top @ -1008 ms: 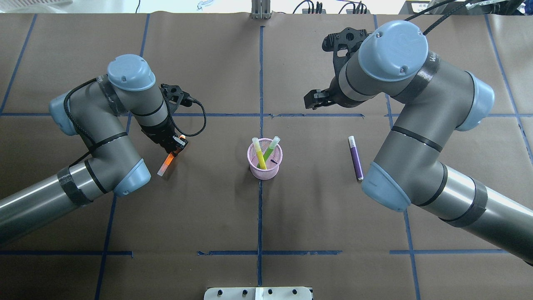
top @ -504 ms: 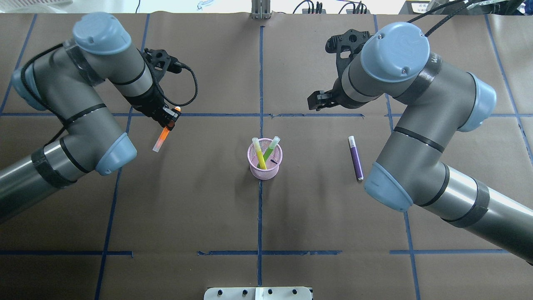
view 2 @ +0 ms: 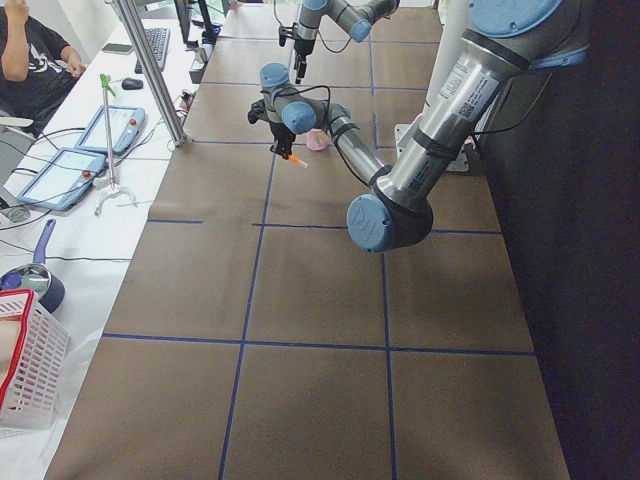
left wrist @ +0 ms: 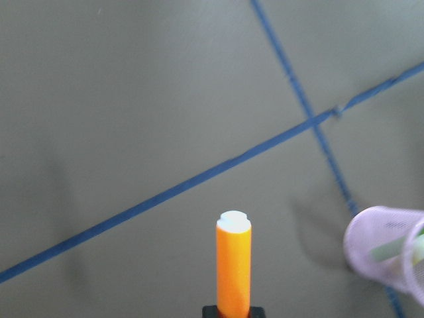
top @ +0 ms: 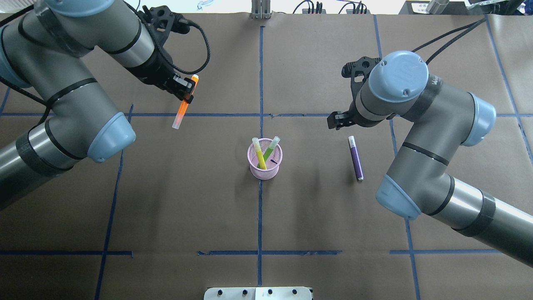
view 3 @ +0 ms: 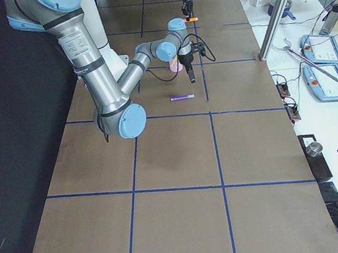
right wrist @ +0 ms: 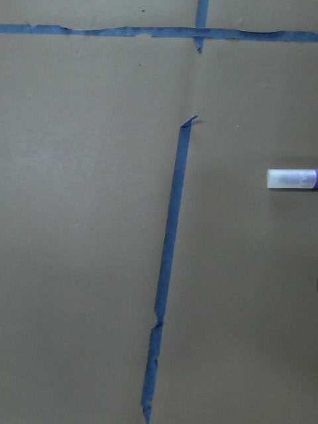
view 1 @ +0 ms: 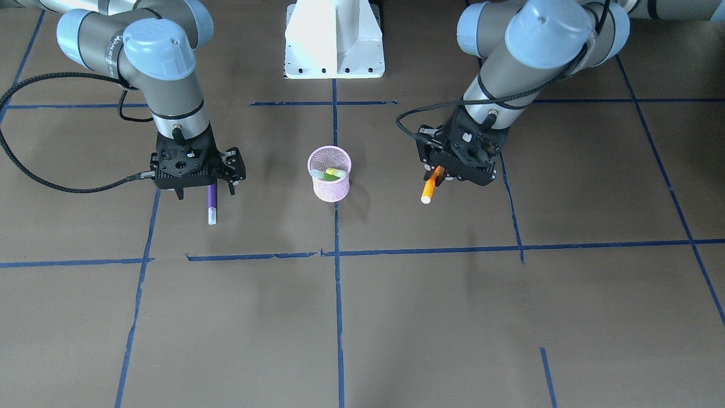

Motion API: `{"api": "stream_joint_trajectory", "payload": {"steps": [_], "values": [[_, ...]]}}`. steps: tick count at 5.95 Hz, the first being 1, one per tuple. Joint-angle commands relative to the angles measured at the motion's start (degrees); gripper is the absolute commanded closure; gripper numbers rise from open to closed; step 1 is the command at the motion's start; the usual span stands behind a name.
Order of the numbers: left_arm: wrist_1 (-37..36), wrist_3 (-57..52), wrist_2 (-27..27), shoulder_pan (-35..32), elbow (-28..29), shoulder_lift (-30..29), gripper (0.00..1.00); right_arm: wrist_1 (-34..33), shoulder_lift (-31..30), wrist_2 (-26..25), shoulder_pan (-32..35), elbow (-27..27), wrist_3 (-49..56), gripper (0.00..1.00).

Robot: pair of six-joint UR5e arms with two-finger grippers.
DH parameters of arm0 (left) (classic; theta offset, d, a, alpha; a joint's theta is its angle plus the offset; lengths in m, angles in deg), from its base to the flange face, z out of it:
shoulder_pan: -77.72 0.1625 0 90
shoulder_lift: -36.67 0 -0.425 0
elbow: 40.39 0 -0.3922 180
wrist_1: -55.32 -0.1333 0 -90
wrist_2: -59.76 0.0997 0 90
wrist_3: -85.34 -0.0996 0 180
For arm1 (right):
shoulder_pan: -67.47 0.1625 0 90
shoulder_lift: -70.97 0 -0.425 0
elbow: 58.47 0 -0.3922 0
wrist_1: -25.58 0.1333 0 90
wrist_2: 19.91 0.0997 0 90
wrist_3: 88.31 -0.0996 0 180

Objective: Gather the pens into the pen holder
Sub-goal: 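Lift the orange marker with the left gripper while the right gripper grasps the purple marker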

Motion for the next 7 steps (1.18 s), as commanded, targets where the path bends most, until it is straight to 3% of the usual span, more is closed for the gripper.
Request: {"api": "stream_joint_trajectory", "payload": {"steps": [1,2,4,5,6,7], "values": [[12.2,11.3,0.4,-0.1,-0.3,-0.9,1.0,7.0,-1.6,5.6,-0.5,-5.4,0.0,0.0],[18.0,15.4,1.1,-0.1,-0.3,-0.9,1.0,11.1,-2.3,6.7,-0.2,-8.6,-0.2,0.0],[30.1,25.1,8.1,0.5,0.0,-1.4,1.0,11.1,-2.8,13.6,2.2,-10.1,-0.6,0.0],[36.3,28.0,12.4,1.2,0.7,-1.4,1.0,10.8,-2.8,14.3,2.4,-10.1,-0.6,0.0],[44.7,31.4,21.6,6.8,1.7,-0.8,1.0,10.7,-2.8,14.6,2.3,-10.2,-0.8,0.0],[52.4,31.5,34.3,15.3,2.4,0.9,1.0,10.7,-2.9,14.5,2.3,-10.2,-0.9,0.0]]}}
